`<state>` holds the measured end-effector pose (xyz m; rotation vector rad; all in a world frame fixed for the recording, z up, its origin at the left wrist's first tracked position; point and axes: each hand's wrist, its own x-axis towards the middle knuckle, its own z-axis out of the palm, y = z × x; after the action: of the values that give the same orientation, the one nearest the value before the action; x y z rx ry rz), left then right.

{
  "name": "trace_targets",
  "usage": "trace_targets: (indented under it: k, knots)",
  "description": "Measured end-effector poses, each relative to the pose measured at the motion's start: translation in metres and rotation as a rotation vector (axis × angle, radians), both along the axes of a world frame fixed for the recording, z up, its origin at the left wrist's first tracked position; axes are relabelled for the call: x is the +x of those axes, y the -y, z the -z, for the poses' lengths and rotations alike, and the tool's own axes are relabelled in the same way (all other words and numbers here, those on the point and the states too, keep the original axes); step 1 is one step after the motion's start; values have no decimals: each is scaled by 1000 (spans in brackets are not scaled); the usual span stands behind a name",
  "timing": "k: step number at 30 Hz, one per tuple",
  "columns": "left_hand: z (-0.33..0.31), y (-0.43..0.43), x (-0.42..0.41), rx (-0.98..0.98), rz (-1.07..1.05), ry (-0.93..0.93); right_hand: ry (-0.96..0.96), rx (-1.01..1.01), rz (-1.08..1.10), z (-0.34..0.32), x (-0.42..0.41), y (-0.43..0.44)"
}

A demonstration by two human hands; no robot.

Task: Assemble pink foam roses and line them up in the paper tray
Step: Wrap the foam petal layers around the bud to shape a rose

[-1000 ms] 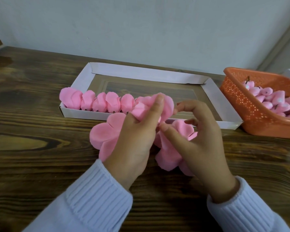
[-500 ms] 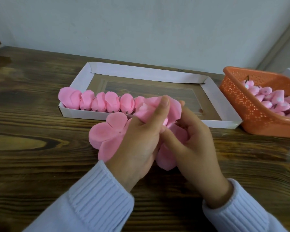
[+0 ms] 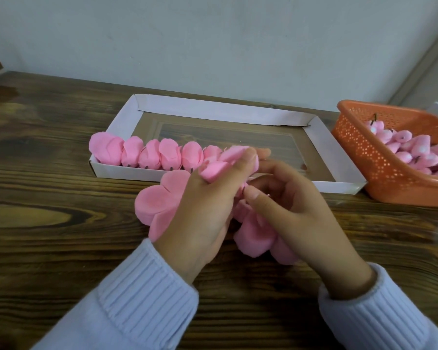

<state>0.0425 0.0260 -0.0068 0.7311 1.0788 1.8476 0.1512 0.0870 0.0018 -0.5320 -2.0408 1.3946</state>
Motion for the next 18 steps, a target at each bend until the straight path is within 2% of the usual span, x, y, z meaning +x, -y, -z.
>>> trace_targets:
  k: [4,7,14,18]
  knots:
    - [3,-2,-4,38,-107,33,7,-45,69,0,4,-6]
    - [6,-3,-6,17,-163,-12,-74,5,155,1,4,-6]
    - [8,-1,-2,-41,-185,-140,-206,439,352,0,4,3]
    - [10,-1,1,-62,-149,-271,-253,507,367,-2,4,5]
